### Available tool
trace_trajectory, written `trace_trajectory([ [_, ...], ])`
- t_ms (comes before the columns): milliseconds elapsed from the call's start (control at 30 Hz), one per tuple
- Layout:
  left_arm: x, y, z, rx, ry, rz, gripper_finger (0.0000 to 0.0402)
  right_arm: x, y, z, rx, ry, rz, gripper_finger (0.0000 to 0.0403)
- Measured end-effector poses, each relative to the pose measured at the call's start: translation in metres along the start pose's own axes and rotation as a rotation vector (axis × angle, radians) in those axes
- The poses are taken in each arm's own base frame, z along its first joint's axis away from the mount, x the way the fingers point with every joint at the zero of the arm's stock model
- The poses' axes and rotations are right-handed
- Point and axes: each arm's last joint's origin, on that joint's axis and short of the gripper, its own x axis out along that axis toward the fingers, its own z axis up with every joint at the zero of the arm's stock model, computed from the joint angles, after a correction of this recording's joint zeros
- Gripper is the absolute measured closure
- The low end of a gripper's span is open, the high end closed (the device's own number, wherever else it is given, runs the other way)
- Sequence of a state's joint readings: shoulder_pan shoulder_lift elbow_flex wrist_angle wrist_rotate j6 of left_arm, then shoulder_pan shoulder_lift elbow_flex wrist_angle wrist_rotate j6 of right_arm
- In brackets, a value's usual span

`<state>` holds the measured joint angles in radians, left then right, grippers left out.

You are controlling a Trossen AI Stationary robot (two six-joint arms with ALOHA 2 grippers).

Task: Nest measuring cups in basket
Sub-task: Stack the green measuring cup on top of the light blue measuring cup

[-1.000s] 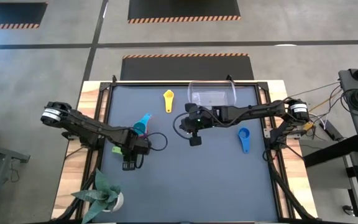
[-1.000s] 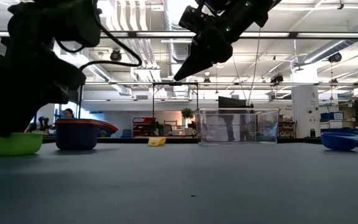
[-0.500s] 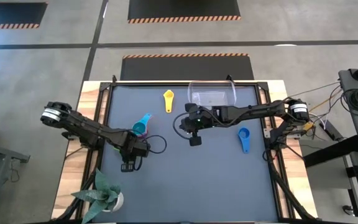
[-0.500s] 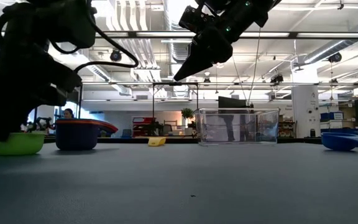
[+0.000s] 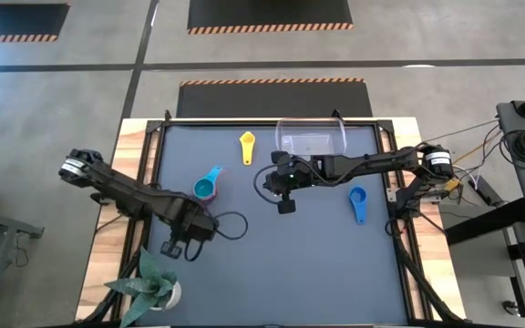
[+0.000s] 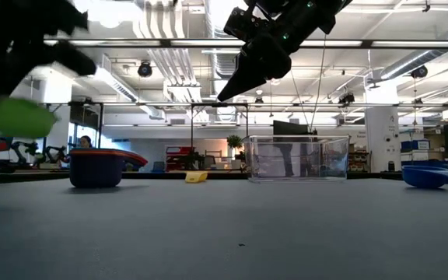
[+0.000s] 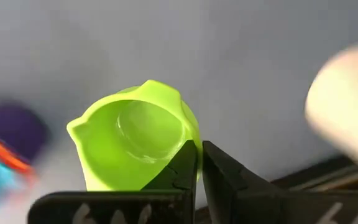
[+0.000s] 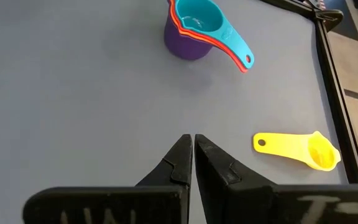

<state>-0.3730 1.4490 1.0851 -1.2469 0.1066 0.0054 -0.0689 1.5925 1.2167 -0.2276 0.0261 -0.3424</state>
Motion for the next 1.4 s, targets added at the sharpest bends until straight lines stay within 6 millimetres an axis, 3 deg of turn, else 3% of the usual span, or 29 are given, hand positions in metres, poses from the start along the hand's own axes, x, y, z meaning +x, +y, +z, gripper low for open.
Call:
trace_trajectory([
  [100,-0.016,-0.008,0.003,0.279,-0.013,0.095,0.0401,0.0,0.0,0.0,-0.001,0.001,0.0,0.0394],
  [267,-0.025,-0.005,-0.002,0.509,0.103,0.293,0.0401,0.0,0.0,0.0,-0.002,0.003,0.001,0.0394],
  [467,-0.011,0.005,-0.013,0.826,0.285,0.293,0.0401,0.0,0.0,0.0,-0.01,0.003,0.001,0.0394],
  [567,-0.002,0.01,-0.018,0.927,0.396,0.374,0.0401,0.0,0.0,0.0,-0.01,0.002,0.001,0.0394],
  [733,0.002,0.019,-0.021,0.972,0.492,0.457,0.0401,0.0,0.0,0.0,-0.01,0.002,0.001,0.0394],
  [1400,0.001,0.062,-0.019,0.902,0.387,0.35,0.0402,0.0,0.0,0.0,-0.01,0.001,0.001,0.0394],
])
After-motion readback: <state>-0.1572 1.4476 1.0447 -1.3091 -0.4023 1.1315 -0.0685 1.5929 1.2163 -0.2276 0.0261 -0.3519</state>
